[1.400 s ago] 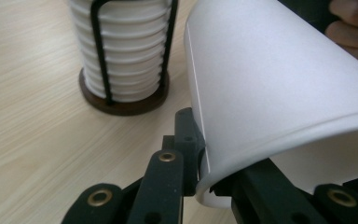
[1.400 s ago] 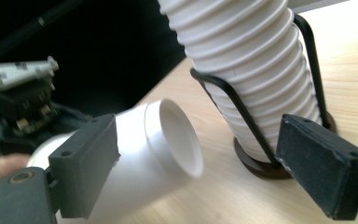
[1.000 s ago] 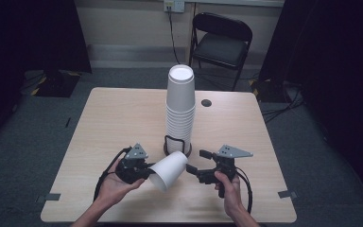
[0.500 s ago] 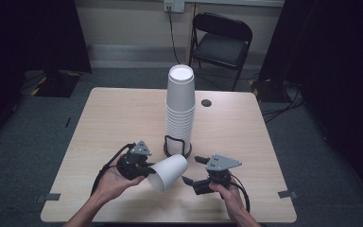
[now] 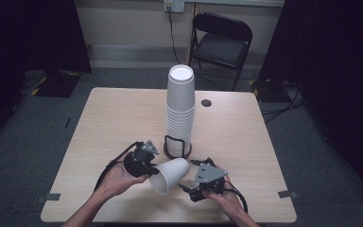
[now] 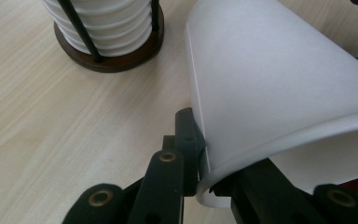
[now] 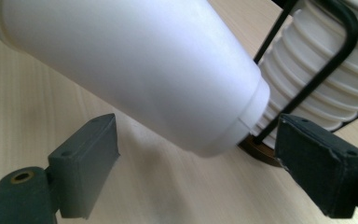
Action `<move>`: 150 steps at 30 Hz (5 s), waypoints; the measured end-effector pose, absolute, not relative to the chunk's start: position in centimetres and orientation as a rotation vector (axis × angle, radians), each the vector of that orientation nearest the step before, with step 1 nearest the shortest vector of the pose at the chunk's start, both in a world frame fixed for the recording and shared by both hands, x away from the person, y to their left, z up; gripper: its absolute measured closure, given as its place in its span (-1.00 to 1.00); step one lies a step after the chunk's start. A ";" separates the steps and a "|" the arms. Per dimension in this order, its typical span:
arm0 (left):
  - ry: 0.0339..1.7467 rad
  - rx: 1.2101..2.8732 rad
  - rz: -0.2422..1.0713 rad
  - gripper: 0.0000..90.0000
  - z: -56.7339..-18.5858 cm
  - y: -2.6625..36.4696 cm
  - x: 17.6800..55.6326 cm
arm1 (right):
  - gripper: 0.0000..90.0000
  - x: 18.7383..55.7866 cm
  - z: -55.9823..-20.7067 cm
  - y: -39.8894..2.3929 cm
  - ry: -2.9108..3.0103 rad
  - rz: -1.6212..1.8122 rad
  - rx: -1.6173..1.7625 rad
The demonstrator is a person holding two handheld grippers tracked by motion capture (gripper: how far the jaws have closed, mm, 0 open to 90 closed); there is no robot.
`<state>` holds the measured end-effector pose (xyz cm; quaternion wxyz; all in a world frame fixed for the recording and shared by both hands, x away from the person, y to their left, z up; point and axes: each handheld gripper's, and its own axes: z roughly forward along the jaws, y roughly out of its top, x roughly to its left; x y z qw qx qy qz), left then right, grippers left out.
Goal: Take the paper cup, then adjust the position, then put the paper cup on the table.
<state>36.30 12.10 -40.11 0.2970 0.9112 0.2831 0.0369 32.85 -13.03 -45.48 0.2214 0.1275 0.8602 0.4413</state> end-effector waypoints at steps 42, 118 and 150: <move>0.864 2.380 -0.061 0.94 -40.6 8.9 37.4 | -0.83 31.3 -45.4 -8.7 2.366 1.213 0.180; 0.839 1.908 0.390 -0.42 -41.9 16.1 35.3 | -0.76 35.0 -44.0 -14.6 2.234 1.367 0.693; 0.946 1.880 0.475 -0.64 -45.0 19.1 34.7 | -0.77 42.9 -42.1 -20.8 1.971 1.400 1.042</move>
